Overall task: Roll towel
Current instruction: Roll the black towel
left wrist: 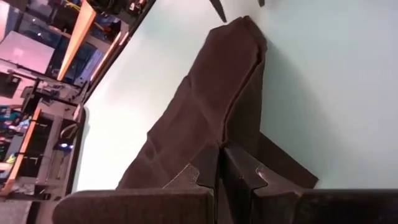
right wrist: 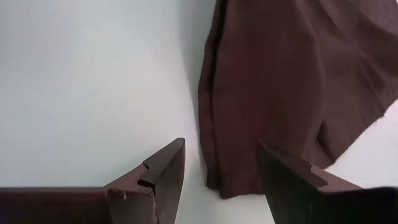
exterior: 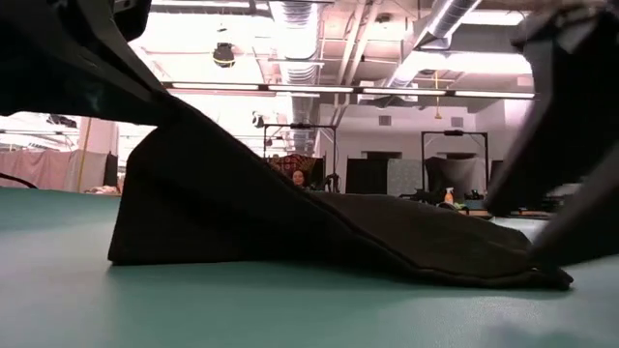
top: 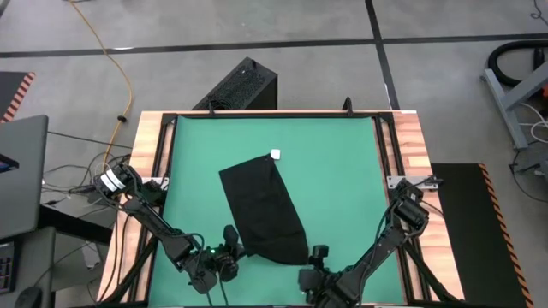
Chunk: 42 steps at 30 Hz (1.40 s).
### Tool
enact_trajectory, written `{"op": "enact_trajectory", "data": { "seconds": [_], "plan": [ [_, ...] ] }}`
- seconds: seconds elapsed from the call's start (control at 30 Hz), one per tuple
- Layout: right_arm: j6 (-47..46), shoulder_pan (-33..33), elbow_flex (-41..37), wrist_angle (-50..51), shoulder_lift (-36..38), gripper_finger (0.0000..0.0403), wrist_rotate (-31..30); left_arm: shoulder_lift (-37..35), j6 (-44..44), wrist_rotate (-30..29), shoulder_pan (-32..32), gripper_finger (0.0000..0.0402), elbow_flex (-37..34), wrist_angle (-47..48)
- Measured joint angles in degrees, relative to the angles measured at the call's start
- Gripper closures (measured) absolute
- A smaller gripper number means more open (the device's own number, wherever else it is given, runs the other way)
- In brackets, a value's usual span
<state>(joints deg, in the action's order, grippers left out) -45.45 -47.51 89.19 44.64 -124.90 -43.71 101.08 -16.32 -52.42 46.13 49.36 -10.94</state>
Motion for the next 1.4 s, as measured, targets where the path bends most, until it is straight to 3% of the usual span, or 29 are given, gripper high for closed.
{"op": "enact_trajectory", "data": {
  "seconds": [0.77,1.1,1.4],
  "plan": [
    [-6.0,0.9,-7.6,-5.4,0.4,0.0191,-1.0,0.0,-3.2,-2.3,-0.1,0.0401,3.9,0.0],
    [-6.3,1.1,-7.8,-5.1,0.2,0.0256,-0.6,-0.1,-6.1,-3.6,-0.1,0.0401,6.1,0.0],
    [-7.0,1.2,-7.9,-4.8,0.0,0.0356,-1.2,-0.1,-8.1,-4.4,-0.1,0.0401,8.4,0.0]
  ]
}}
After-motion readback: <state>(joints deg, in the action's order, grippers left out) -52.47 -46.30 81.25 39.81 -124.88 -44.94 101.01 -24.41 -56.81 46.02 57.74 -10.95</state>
